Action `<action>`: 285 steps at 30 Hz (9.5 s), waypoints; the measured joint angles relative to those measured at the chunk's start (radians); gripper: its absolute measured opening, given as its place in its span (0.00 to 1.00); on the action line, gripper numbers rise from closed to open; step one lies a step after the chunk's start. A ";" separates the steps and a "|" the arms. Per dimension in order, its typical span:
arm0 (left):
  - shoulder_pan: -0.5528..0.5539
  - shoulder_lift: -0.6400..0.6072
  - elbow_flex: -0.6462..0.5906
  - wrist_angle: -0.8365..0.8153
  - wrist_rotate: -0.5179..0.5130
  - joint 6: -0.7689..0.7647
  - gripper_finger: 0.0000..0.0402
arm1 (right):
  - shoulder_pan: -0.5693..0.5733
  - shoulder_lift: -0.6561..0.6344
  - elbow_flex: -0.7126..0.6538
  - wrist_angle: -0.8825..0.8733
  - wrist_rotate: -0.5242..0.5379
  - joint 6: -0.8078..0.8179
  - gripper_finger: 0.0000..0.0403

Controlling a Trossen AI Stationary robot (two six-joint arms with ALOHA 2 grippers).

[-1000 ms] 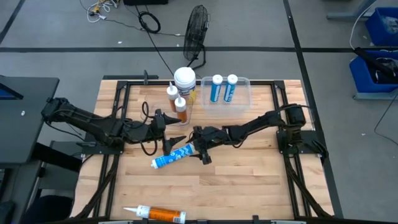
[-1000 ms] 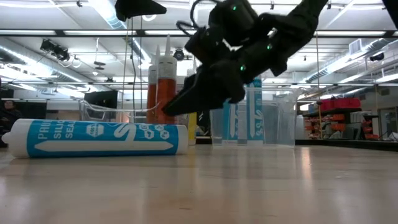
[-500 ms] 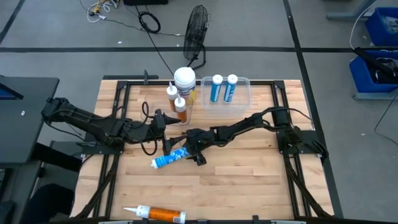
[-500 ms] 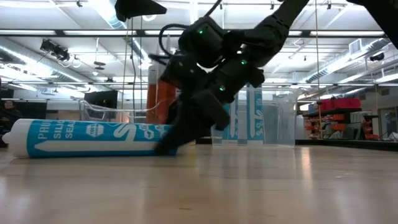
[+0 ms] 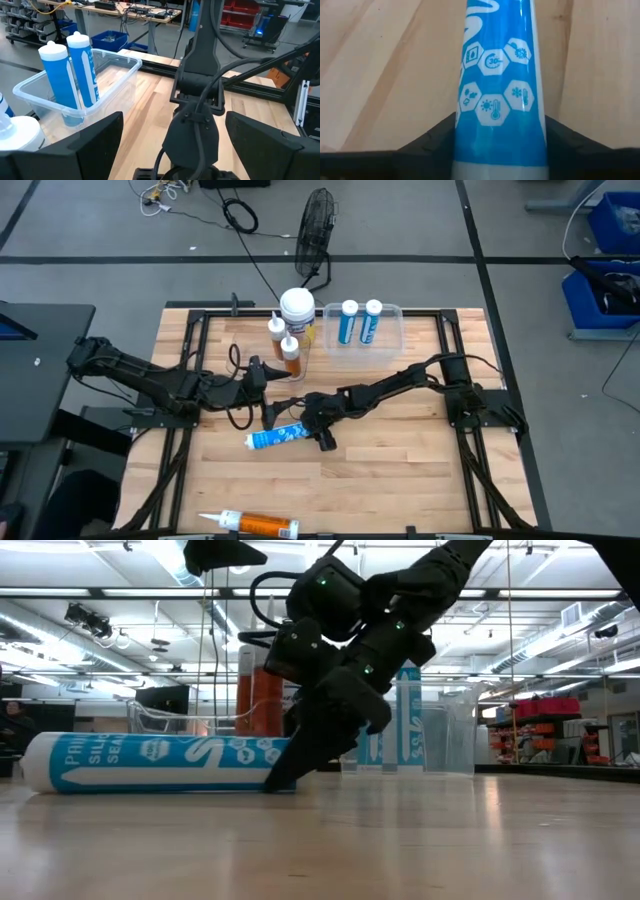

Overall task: Pick & place silicon tubes, Sealant and Lysol wipes
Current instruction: Put the blue sealant into the right transparent bin

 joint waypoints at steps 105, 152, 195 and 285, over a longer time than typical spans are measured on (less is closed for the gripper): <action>-0.329 -0.206 0.000 0.350 0.064 0.591 0.89 | 0.215 -0.602 -0.006 -0.285 0.456 0.107 0.51; -0.053 0.049 -0.001 0.737 0.248 0.547 0.82 | 0.097 -0.572 -0.005 0.367 0.236 -0.106 0.51; -0.035 0.051 -0.001 0.611 0.250 0.453 0.55 | 0.073 -0.593 -0.004 0.114 0.254 0.101 0.84; -0.013 0.148 0.001 0.201 0.177 0.119 0.70 | 0.043 -0.597 -0.006 0.233 0.134 0.150 0.50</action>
